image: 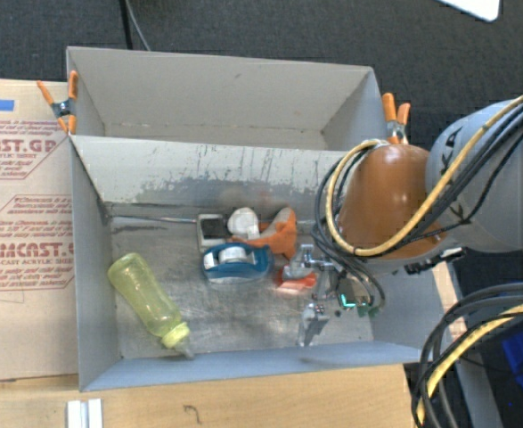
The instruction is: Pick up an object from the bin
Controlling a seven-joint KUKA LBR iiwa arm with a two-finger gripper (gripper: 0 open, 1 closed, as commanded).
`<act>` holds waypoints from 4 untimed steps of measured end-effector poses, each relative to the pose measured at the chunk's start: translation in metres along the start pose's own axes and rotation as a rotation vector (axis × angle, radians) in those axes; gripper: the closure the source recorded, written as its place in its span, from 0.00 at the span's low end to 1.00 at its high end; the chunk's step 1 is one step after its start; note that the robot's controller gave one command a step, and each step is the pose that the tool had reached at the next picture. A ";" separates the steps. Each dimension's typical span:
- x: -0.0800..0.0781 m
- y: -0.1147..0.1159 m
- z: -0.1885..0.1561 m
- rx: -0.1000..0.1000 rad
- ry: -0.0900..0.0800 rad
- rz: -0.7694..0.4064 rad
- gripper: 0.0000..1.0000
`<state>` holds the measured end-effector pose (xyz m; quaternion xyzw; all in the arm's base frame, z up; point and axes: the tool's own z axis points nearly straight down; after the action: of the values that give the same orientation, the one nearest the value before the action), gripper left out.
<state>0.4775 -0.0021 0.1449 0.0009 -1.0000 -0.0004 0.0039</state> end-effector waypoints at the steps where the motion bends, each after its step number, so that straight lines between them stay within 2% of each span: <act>1: -0.002 0.000 -0.003 0.000 -0.008 0.000 0.00; 2: -0.066 -0.067 0.008 0.001 -0.011 0.005 0.00; 3: -0.064 -0.061 0.029 0.001 -0.009 -0.005 0.00; 4: -0.079 -0.055 0.032 -0.001 -0.010 0.211 0.00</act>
Offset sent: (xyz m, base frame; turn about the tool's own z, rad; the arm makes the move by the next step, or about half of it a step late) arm 0.0665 -0.0693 -0.0090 0.0069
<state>0.5562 -0.0566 0.1121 -0.1046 -0.9945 -0.0005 -0.0009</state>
